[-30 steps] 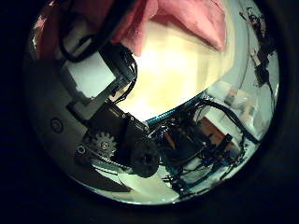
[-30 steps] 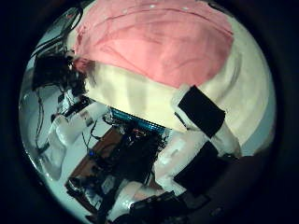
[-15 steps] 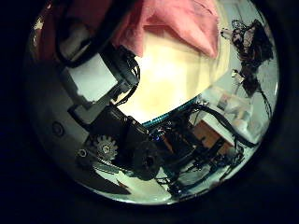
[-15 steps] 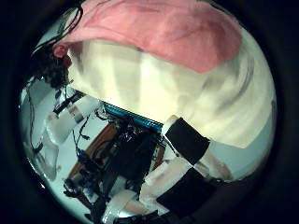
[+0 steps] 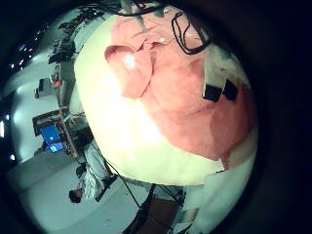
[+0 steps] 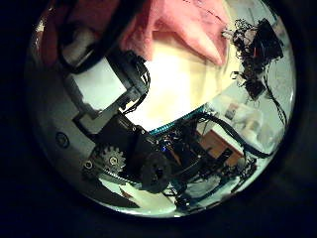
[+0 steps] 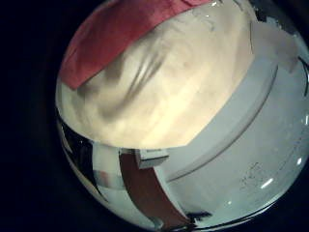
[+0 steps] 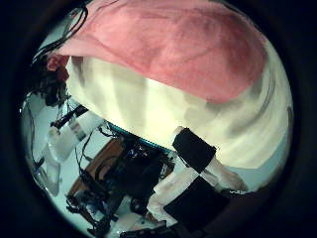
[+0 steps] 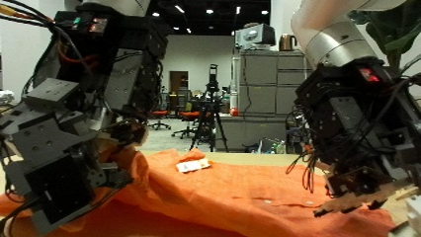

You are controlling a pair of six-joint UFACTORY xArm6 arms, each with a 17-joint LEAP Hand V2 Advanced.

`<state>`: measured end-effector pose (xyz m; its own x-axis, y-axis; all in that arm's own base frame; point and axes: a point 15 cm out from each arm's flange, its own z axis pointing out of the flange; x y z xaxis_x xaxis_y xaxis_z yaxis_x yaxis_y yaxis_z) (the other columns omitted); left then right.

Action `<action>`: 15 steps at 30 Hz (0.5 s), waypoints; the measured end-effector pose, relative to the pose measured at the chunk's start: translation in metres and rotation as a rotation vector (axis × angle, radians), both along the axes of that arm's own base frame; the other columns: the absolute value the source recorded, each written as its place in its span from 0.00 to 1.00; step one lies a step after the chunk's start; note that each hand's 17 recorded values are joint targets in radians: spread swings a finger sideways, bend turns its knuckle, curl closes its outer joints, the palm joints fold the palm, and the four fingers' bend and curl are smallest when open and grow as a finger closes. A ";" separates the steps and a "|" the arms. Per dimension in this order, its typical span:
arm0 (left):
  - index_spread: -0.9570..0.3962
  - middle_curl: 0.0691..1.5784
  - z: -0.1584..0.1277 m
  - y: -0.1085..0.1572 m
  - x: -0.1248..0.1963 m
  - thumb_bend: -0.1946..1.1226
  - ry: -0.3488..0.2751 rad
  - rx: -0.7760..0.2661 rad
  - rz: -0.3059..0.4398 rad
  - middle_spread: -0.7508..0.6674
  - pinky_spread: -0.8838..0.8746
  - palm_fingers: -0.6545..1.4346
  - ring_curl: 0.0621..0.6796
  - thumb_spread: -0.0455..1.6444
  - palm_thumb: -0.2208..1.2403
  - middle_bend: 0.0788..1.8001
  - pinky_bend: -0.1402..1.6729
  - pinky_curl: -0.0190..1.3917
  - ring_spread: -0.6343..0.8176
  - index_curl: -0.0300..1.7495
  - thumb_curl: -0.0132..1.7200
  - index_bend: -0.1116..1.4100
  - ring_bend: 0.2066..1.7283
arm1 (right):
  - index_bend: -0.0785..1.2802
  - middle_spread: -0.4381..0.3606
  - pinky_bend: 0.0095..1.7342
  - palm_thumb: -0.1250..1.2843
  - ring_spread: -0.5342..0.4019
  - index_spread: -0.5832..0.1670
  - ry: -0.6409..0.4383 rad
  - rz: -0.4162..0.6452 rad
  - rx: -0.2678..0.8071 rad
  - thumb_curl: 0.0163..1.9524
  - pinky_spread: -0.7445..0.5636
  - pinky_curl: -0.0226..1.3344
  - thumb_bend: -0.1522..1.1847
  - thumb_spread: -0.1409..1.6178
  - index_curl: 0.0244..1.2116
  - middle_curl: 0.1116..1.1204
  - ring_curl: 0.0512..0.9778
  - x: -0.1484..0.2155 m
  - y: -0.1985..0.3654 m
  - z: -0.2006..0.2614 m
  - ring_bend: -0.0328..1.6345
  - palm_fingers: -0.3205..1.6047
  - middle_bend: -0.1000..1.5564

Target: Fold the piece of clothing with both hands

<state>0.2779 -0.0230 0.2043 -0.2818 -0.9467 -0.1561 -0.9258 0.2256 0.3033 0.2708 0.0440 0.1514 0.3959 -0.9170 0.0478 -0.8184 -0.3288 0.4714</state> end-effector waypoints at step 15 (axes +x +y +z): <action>0.22 0.32 0.007 -0.003 0.009 0.30 -0.019 -0.005 0.001 0.17 0.10 0.89 0.59 0.72 0.62 0.55 0.67 0.34 0.04 0.47 0.83 0.35 0.49 | 0.17 0.56 0.17 0.49 0.70 0.46 0.043 0.026 -0.026 0.16 0.73 0.25 0.10 0.72 0.21 0.26 0.23 -0.034 0.004 -0.018 0.23 0.25 0.20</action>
